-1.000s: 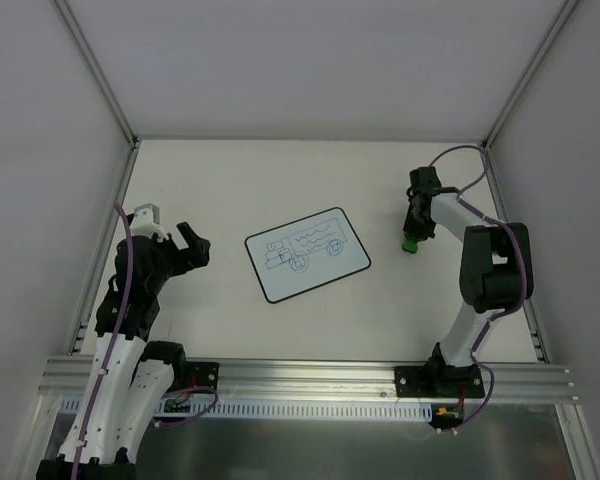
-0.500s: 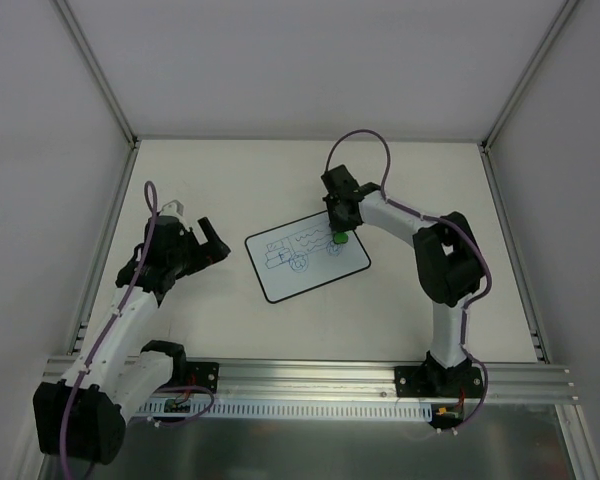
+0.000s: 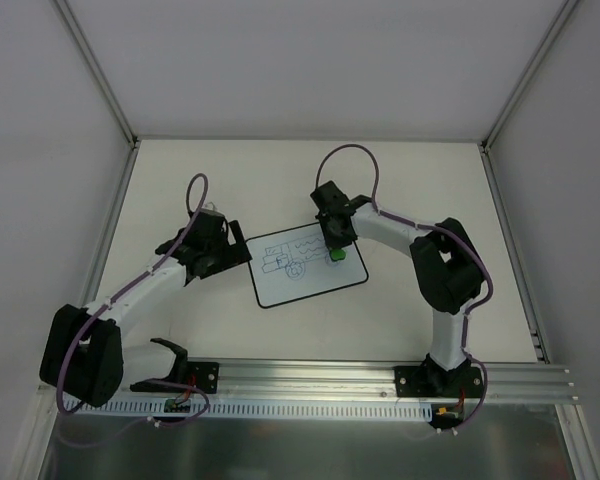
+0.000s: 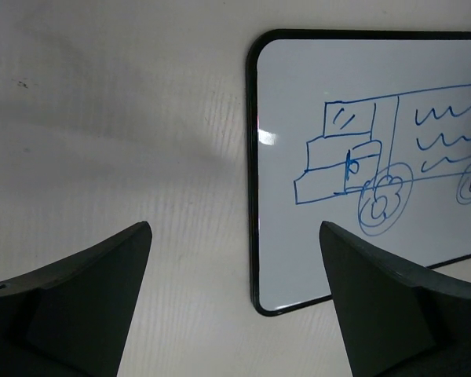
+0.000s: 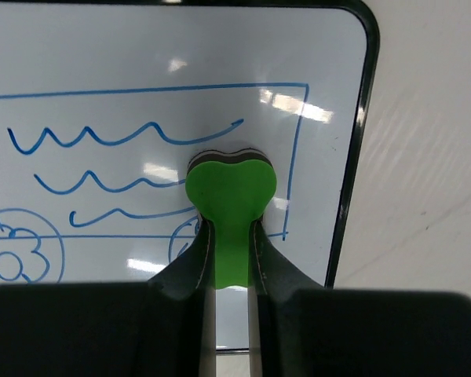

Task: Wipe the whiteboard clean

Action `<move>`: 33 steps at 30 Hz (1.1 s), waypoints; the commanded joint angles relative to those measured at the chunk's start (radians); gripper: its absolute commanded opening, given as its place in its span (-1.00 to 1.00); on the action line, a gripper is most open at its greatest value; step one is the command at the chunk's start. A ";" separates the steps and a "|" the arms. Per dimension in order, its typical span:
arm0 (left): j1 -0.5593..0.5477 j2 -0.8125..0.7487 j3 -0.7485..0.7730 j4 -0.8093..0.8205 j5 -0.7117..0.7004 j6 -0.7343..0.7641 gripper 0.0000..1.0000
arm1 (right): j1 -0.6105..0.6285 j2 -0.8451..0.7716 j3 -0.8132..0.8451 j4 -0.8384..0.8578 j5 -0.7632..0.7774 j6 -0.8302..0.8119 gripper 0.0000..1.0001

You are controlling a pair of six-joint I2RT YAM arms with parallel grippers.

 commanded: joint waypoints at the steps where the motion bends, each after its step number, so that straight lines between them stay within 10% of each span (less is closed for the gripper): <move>1: -0.048 0.064 0.049 0.048 -0.068 -0.052 0.79 | 0.037 -0.040 -0.115 -0.160 -0.042 0.047 -0.99; 20: -0.170 0.391 0.132 0.048 -0.163 -0.069 -0.16 | 0.046 -0.117 -0.153 -0.129 -0.004 0.052 -0.99; 29: -0.174 0.403 0.138 0.020 -0.162 -0.065 -1.00 | 0.046 -0.114 -0.128 -0.120 -0.004 0.068 -0.99; 33: -0.175 0.414 0.139 0.010 -0.152 -0.066 -1.00 | 0.066 -0.028 -0.045 -0.120 -0.022 0.104 -0.99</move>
